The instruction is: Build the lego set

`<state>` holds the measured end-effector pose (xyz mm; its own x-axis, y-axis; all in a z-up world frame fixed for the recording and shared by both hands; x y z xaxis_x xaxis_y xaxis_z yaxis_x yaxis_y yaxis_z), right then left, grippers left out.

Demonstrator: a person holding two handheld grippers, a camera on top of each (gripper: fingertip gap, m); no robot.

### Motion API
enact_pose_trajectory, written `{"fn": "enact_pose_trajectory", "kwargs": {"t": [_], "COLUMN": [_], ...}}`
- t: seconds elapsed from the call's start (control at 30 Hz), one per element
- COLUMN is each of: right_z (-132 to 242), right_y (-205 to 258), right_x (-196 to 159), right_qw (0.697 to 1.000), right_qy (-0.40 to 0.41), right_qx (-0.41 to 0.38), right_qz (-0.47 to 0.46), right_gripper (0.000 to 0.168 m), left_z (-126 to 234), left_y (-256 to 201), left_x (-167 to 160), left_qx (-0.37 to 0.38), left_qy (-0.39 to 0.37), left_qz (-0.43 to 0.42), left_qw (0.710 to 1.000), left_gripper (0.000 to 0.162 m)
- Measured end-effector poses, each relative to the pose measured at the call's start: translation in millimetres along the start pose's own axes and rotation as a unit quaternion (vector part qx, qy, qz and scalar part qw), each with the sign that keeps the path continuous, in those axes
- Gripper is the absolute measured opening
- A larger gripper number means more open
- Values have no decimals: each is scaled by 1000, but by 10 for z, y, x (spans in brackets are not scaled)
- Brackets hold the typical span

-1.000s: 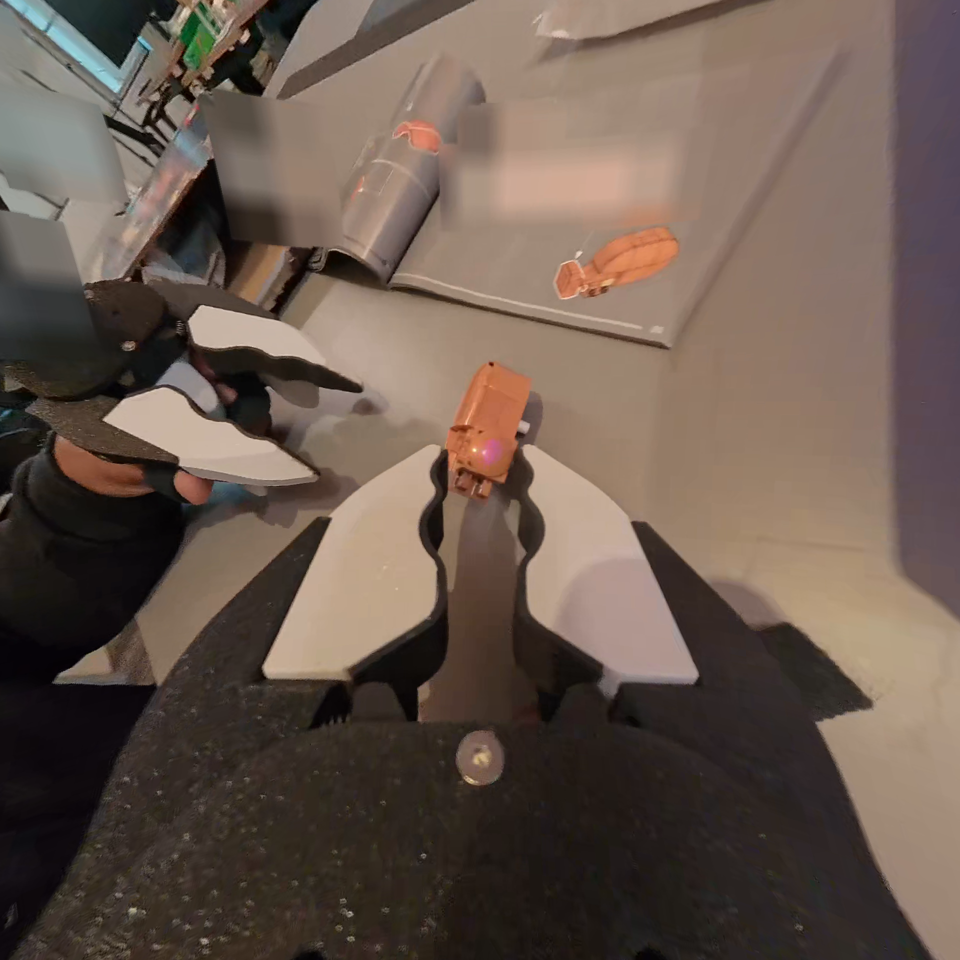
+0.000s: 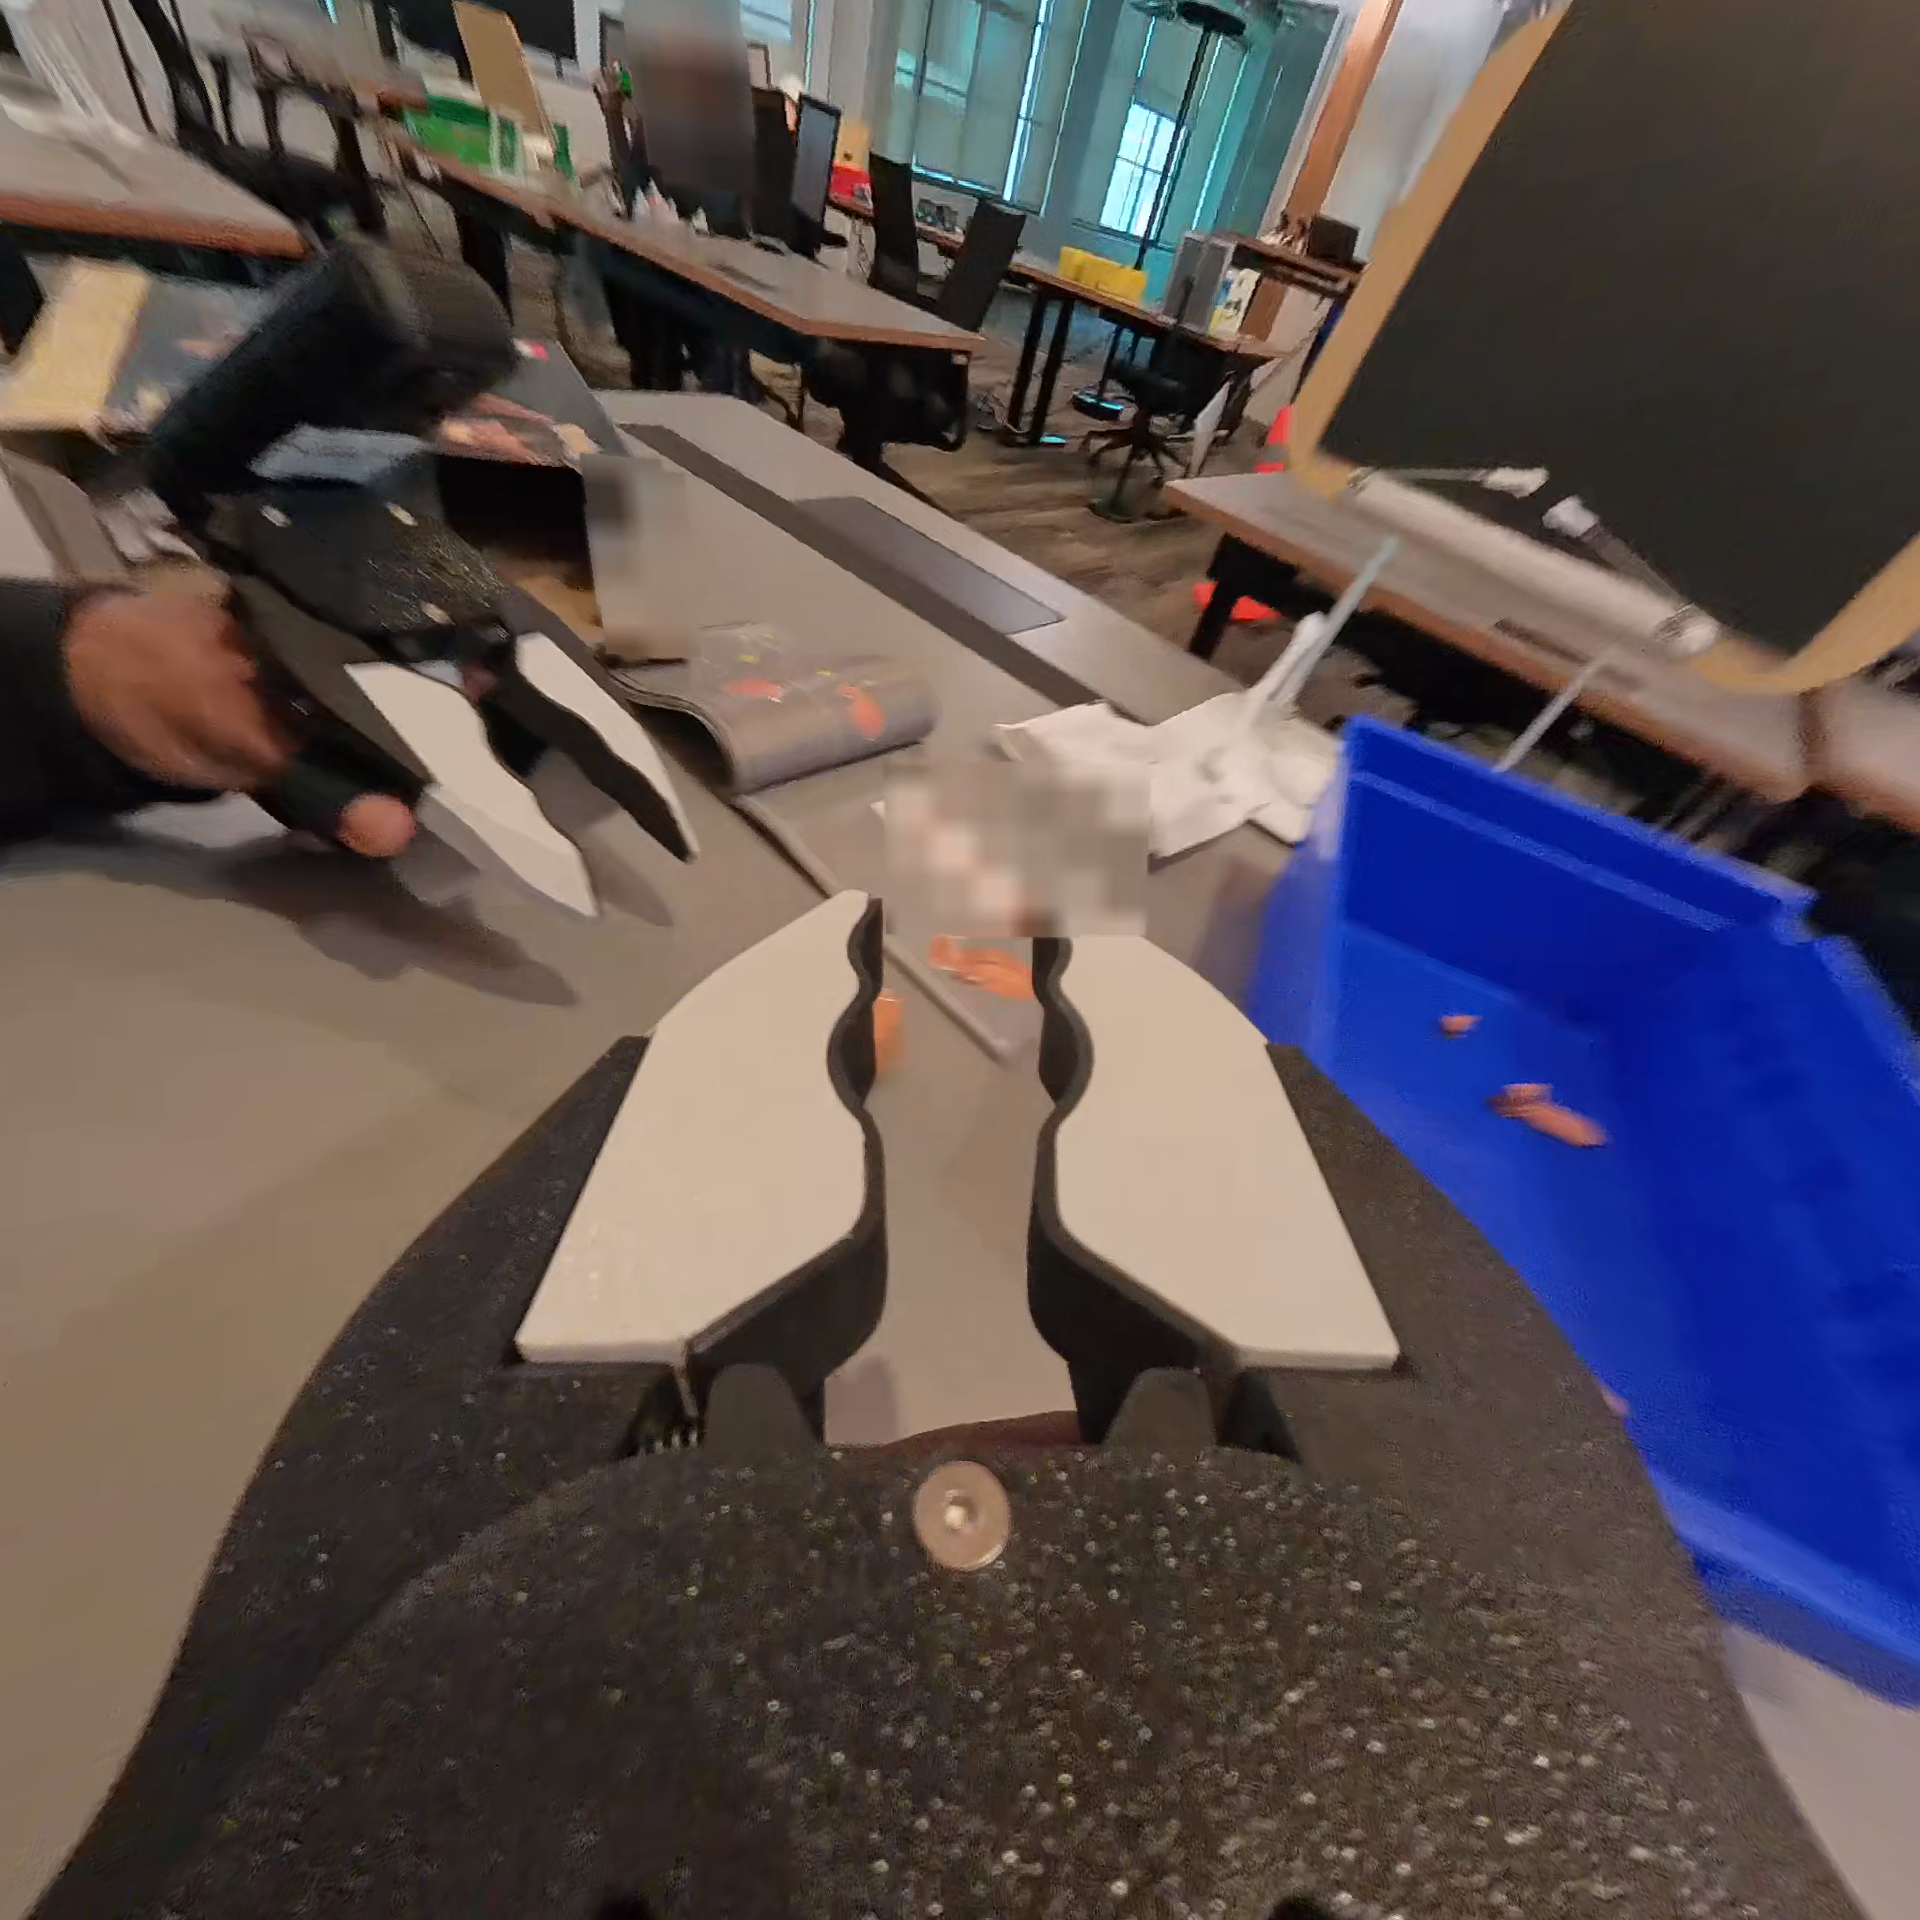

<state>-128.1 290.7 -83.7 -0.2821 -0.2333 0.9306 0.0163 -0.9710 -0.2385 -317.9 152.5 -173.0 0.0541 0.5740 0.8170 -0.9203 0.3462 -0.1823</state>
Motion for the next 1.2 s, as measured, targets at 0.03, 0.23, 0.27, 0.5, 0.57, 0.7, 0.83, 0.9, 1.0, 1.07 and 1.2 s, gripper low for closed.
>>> {"fn": "enact_pose_trajectory", "kwargs": {"t": [0.03, 0.23, 0.27, 0.5, 0.57, 0.7, 0.83, 0.9, 1.0, 1.07, 1.2], "right_z": [73, 61, -9, -932, -1182, -1429, -1444, -1470, -1567, -1636, -1723], "right_y": [-119, -963, -1129, -2045, -2187, -2323, -2318, -2324, -2347, -2374, -2434], "right_x": [35, -82, -143, -530, -653, -809, -890, -909, -940, -977, -1046], "right_qw": [999, 978, 974, 954, 942, 927, 914, 908, 899, 894, 888], "right_qy": [11, 143, 169, 297, 331, 372, 406, 419, 436, 446, 458], "right_qx": [-14, -28, -22, 20, 4, -12, -14, -10, -3, 1, 4], "right_qz": [27, 149, 149, -42, -52, -52, -12, 12, 31, 44, 34], "right_gripper": [26, 23, 22, 23, 25, 26, 29, 29, 30, 31, 31], "left_z": [14, 56, 65, 82, 86, 123, 138, 140, 147, 150, 150], "left_y": [6, 93, 110, 212, 227, 245, 253, 254, 254, 253, 246], "left_x": [20, 66, 76, 103, 104, 107, 83, 65, 46, 36, 28], "left_qx": [7, 31, 31, 26, 21, 15, 9, 9, 9, 11, 15], "left_qy": [-13, -52, -59, -73, -75, -89, -83, -76, -69, -66, -62], "left_qz": [-9, -24, -21, 13, 20, 30, 38, 44, 49, 50, 49], "left_qw": [1000, 998, 998, 997, 997, 995, 996, 996, 996, 997, 997], "left_gripper": [48, 47, 46, 46, 46, 45, 45, 46, 46, 46, 45]}}
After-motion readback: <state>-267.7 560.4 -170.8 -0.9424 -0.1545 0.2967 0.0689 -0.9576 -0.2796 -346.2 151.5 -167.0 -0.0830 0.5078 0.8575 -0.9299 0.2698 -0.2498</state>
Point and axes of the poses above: each gripper's, where its closed fingertips meet, z back along the fingers, x out of its top, y = z × x across the jaws, the point moved 7 cm from there along z, back along the fingers, and after that the axes turned 5 degrees about y, right-handed, at the moved point
